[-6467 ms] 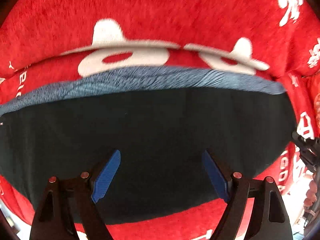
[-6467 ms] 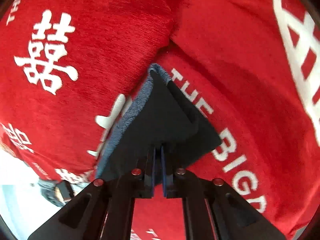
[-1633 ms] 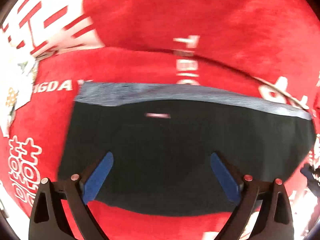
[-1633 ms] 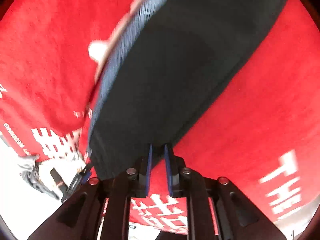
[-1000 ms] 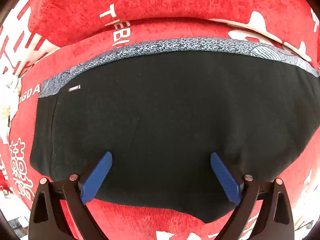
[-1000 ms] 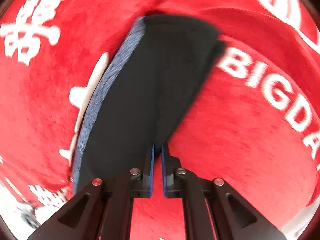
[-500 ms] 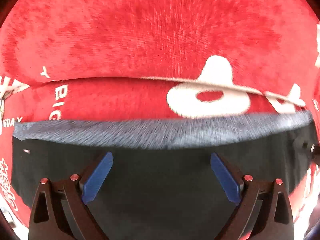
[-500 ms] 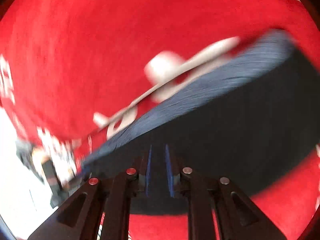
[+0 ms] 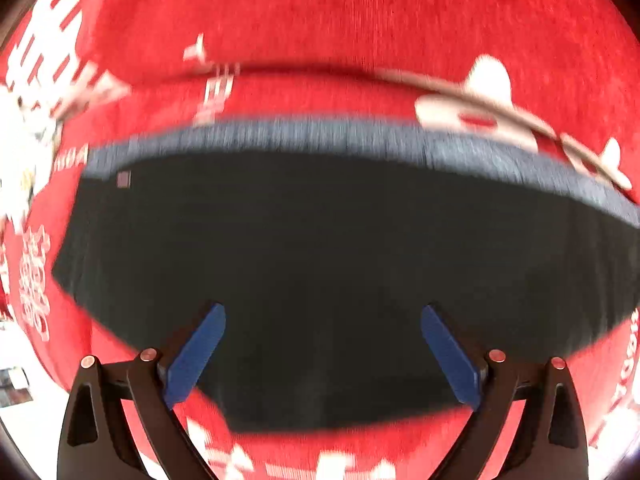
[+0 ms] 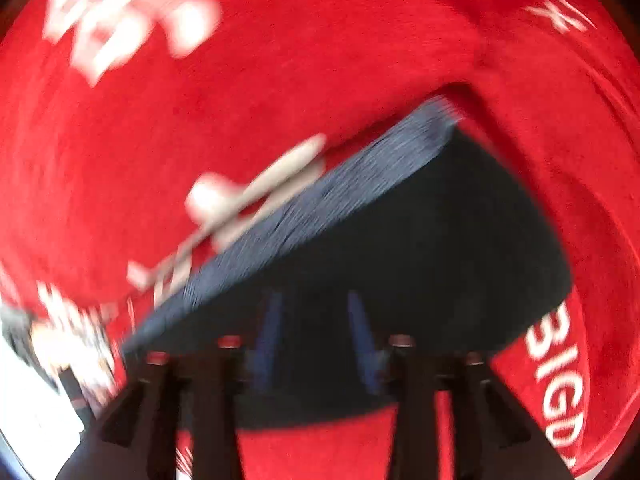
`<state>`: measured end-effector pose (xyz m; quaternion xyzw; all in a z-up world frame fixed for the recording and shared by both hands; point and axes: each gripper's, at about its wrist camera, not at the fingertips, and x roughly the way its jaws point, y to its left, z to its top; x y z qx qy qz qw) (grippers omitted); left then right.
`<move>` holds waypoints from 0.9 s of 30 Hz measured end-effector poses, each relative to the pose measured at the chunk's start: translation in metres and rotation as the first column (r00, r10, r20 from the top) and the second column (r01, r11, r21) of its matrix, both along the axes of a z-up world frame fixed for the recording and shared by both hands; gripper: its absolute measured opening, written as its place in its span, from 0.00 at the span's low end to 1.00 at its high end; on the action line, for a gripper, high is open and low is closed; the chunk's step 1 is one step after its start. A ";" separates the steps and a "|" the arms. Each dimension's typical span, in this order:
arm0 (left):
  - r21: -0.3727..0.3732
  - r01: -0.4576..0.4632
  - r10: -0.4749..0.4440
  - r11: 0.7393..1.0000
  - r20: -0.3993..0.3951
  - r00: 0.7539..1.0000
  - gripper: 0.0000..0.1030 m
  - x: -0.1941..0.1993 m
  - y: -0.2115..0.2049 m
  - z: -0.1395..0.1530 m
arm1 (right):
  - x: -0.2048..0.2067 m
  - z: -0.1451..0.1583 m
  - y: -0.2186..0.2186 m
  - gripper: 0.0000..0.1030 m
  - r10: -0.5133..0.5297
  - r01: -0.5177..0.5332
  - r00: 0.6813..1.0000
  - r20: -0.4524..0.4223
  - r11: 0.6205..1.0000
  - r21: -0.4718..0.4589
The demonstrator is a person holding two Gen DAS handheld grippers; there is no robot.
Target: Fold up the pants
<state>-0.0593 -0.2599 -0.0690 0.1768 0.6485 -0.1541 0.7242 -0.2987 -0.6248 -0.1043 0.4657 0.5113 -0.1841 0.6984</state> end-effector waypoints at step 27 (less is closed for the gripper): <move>-0.094 0.052 -0.064 0.994 -0.137 0.989 0.99 -0.109 0.075 0.062 | -0.009 0.036 0.150 1.00 0.095 -0.086 0.978 -0.183 0.995 0.054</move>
